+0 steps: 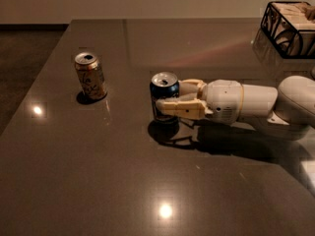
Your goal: Place pepsi can upright
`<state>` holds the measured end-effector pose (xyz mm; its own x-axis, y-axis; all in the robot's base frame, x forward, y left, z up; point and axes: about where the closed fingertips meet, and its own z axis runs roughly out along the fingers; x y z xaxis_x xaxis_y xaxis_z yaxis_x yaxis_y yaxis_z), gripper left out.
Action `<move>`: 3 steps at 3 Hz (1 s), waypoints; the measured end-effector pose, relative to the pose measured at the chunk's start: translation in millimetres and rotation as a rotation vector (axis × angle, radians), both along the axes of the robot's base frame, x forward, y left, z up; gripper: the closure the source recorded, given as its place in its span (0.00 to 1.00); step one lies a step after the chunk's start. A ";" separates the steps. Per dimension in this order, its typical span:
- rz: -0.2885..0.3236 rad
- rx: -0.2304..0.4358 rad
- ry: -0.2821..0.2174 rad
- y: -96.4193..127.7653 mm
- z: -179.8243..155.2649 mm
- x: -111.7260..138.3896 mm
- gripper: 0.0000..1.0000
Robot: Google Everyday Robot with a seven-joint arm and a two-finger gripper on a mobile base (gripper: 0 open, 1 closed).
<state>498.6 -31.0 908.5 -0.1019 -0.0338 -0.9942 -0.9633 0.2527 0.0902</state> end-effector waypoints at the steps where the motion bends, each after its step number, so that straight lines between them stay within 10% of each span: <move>1: -0.012 0.017 -0.019 -7.7 -3.7 2.1 0.38; 3: -0.015 0.019 -0.042 -10.2 -6.5 2.2 0.00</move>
Offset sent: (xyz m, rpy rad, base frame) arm 0.0048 -0.0246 -0.0139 0.0215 -0.0671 -0.0390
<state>500.9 -41.2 902.0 -0.0604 -0.0141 -0.9981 -0.9626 0.2654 0.0545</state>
